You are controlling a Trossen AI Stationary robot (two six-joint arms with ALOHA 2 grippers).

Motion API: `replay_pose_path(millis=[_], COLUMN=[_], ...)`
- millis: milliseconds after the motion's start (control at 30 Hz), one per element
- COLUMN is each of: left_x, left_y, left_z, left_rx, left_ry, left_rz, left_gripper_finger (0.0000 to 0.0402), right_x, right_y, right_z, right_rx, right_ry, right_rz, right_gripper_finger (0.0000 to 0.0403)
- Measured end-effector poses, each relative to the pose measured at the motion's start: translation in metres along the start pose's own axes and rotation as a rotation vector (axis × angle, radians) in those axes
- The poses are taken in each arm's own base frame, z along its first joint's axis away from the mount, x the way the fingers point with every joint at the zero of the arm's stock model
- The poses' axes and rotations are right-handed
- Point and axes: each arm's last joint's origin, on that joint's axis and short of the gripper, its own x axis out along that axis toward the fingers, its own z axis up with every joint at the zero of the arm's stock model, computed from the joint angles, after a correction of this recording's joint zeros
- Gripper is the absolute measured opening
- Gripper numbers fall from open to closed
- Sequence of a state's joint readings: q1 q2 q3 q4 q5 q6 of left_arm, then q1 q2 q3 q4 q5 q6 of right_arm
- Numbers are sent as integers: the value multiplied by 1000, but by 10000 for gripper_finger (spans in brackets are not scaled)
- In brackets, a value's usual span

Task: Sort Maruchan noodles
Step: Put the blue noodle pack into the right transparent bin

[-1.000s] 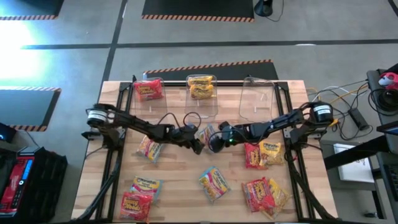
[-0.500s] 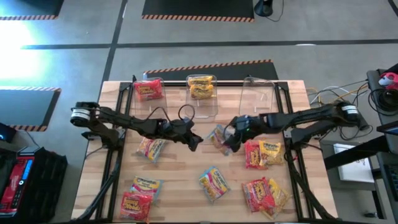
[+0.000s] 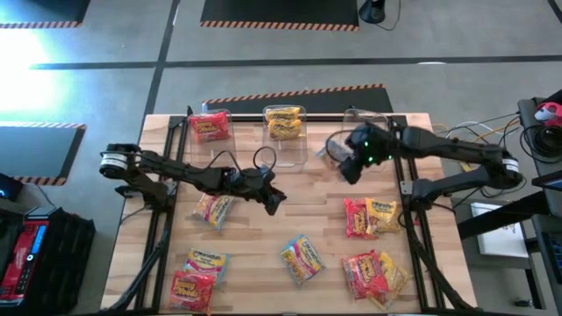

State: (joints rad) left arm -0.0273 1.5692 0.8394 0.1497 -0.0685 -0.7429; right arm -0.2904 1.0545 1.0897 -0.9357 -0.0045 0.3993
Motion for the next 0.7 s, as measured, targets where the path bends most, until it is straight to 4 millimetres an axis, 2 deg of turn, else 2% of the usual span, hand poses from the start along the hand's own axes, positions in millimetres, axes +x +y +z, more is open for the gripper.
replay_pose_path(millis=[133, 333, 533, 700], left_x=[-1, -3, -3, -3], left_y=[2, 6, 8, 11], left_z=[1, 2, 7, 15], left_rx=[36, 103, 89, 11], left_ry=[30, 52, 32, -30], left_rz=[-12, -2, 1, 8], left_gripper_finger=[75, 75, 75, 75], right_x=[-12, -18, -10, 12], right_y=[-17, -45, -75, -102], right_z=[7, 14, 12, 8], right_rx=[-53, -52, -121, -229], right_ry=[105, 154, 196, 240], right_rz=[-149, -223, -268, -274], right_gripper_finger=[125, 125, 125, 125])
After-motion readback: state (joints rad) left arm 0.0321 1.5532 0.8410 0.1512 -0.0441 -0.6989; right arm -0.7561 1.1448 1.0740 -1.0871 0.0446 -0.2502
